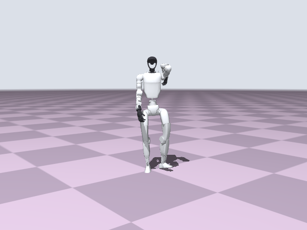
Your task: In place motions
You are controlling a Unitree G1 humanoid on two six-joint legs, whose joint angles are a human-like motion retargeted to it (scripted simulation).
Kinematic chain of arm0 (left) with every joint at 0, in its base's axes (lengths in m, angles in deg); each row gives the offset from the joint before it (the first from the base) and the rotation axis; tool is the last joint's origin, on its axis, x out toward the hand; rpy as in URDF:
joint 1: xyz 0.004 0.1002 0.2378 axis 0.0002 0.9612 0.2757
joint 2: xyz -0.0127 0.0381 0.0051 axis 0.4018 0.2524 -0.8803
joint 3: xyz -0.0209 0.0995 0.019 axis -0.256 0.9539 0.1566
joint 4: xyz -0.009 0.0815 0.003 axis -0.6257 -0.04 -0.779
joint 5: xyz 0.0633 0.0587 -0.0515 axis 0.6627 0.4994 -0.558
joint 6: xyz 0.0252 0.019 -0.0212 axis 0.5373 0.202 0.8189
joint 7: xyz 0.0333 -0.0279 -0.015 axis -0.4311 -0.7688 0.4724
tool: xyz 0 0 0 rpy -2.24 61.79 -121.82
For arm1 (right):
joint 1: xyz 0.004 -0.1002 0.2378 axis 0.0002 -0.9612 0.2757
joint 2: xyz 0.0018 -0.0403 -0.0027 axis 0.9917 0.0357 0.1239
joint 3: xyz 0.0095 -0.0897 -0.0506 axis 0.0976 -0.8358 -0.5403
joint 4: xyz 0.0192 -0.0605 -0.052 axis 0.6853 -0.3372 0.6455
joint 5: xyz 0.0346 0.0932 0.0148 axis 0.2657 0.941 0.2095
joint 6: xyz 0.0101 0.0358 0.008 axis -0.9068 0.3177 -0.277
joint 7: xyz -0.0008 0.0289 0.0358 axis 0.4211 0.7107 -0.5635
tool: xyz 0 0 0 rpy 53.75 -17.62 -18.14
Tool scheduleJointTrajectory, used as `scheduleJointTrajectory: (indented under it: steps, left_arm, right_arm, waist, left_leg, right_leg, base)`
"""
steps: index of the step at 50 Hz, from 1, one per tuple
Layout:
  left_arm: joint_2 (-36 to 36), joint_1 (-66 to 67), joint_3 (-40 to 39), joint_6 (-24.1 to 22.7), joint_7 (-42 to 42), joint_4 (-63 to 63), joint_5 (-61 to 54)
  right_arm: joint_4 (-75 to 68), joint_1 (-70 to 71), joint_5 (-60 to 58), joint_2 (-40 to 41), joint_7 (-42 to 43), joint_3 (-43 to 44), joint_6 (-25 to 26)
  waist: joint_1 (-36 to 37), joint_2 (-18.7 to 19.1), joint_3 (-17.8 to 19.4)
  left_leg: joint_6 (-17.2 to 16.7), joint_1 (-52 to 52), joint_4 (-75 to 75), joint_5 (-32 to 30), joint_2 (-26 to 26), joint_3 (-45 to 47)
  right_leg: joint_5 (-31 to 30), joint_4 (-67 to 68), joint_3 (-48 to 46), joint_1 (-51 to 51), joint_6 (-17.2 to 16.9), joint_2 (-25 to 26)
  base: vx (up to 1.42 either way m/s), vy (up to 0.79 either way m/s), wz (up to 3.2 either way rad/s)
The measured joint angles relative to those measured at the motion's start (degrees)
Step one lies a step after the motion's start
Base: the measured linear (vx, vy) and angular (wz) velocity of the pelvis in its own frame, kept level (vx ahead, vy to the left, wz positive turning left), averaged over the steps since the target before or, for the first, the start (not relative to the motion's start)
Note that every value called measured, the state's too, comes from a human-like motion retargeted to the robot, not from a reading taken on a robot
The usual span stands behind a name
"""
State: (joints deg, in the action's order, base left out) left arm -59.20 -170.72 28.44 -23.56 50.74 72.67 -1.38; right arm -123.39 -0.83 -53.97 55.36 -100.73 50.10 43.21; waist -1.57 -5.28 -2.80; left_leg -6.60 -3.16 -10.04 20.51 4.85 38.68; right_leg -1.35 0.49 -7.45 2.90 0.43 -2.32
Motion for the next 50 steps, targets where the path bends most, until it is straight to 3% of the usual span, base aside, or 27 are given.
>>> scheduleJointTrajectory:
  steps: [8,15,22,39,50]
  left_arm:
    - [-1.75,7.29,-1.49,0.0,-0.67,0.0,2.68]
    - [0.38,3.55,-4.95,0.0,2.86,0.0,0.87]
    - [0.26,0.64,-6.7,0.0,2.88,0.0,2.32]
    - [-5.65,3.13,-9.57,0.0,1.53,0.0,4.56]
    - [-6.35,-0.56,-9.7,0.0,2.12,0.0,3.9]
  right_arm:
    - [3.46,-5.53,-1.3,-1.13,-2.85,-0.57,-1.93]
    - [-14.33,-13.12,-1.93,-3.73,-2.72,4.71,6.19]
    - [-29.35,-18.29,2.15,-6.18,3.69,9.4,12.45]
    - [-27.67,-16.13,-0.11,-4.43,8.92,7.28,9.49]
    - [-21.21,-10.68,1.21,-3.76,7.09,3.51,6.18]
  waist:
    - [-0.6,-1.54,-3.41]
    - [-0.97,-0.44,-4.42]
    - [-2.02,-0.34,-6.04]
    - [-5.65,2.84,-6.67]
    - [-1.54,2.61,-4.09]
  left_leg:
    - [-1.17,-0.96,2.61,-0.94,-0.32,-0.9]
    - [-0.54,0.23,4.84,-1.85,-1.24,-3.98]
    - [-0.33,0.87,6.28,-2.33,-2.17,-5.38]
    - [-0.42,-0.25,7.13,-1.89,-0.54,-2.38]
    - [0.04,2.99,5.2,-3.52,0.67,-3.77]
  right_leg:
    - [1.53,-0.78,-2.67,1.98,0.2,-0.19]
    - [2.38,-1.36,-5.89,2.37,0.03,0.01]
    - [2.97,-1.72,-7.43,2.39,-0.07,-0.17]
    - [1.38,-0.59,-3.49,-0.15,0.57,1.58]
    - [1.2,-0.87,-6.44,-0.3,1.85,1.92]
  base:
    - [0.08,0.0,0.28]
    - [0.01,0.03,0.4]
    - [0.04,0.02,0.14]
    - [-0.03,0.0,-0.19]
    - [-0.11,-0.03,0.23]
